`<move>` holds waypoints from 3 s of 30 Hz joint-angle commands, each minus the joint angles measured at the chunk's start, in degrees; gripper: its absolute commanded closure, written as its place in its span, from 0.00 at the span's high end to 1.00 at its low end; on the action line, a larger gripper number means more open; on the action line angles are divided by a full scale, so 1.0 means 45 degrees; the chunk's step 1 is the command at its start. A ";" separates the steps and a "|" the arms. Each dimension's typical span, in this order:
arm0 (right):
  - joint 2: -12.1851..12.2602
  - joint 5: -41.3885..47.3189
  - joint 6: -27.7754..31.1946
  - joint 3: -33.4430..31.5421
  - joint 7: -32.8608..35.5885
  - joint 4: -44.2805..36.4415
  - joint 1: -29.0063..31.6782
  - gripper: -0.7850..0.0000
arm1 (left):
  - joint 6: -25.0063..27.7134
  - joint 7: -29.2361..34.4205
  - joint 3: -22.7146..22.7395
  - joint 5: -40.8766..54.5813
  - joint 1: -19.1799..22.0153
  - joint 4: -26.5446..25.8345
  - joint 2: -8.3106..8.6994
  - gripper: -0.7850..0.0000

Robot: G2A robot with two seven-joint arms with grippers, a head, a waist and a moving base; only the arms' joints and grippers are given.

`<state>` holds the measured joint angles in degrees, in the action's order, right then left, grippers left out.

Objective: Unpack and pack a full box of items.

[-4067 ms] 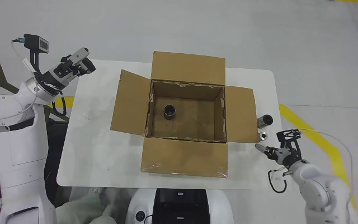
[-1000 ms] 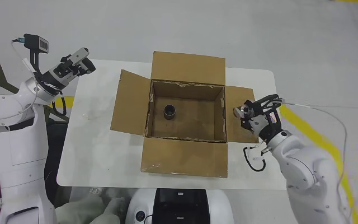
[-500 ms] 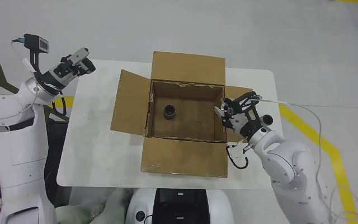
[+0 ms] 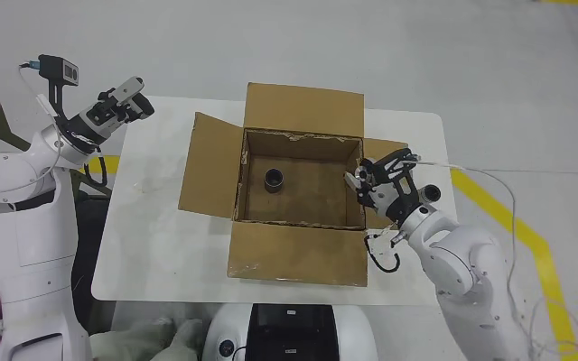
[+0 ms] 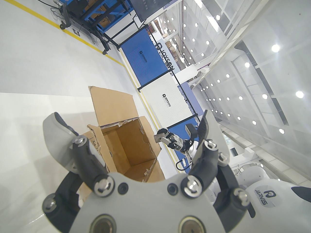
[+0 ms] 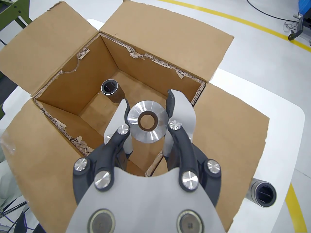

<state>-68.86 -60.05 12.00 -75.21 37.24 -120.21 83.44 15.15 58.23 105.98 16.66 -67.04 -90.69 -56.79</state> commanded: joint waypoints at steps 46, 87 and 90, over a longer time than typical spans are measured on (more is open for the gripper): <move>-0.2005 0.1726 0.0918 0.6853 0.1529 1.0337 -0.8471 0.05 | 0.0000 0.0000 0.0000 0.0000 0.0000 0.0000 0.0000 1.00; -0.1382 0.1490 0.0965 0.4165 0.3004 0.5708 -0.6398 0.87 | 0.0000 0.0000 0.0000 0.0000 0.0000 0.0000 0.0000 1.00; -0.1213 0.1635 0.1142 0.3577 0.2701 0.4504 -0.5594 0.87 | 0.0000 0.0000 0.0000 0.0000 0.0000 0.0000 0.0000 1.00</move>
<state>-74.56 -52.81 16.80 -58.23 50.05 -97.98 56.99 15.15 58.23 105.98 16.66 -67.04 -90.69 -56.79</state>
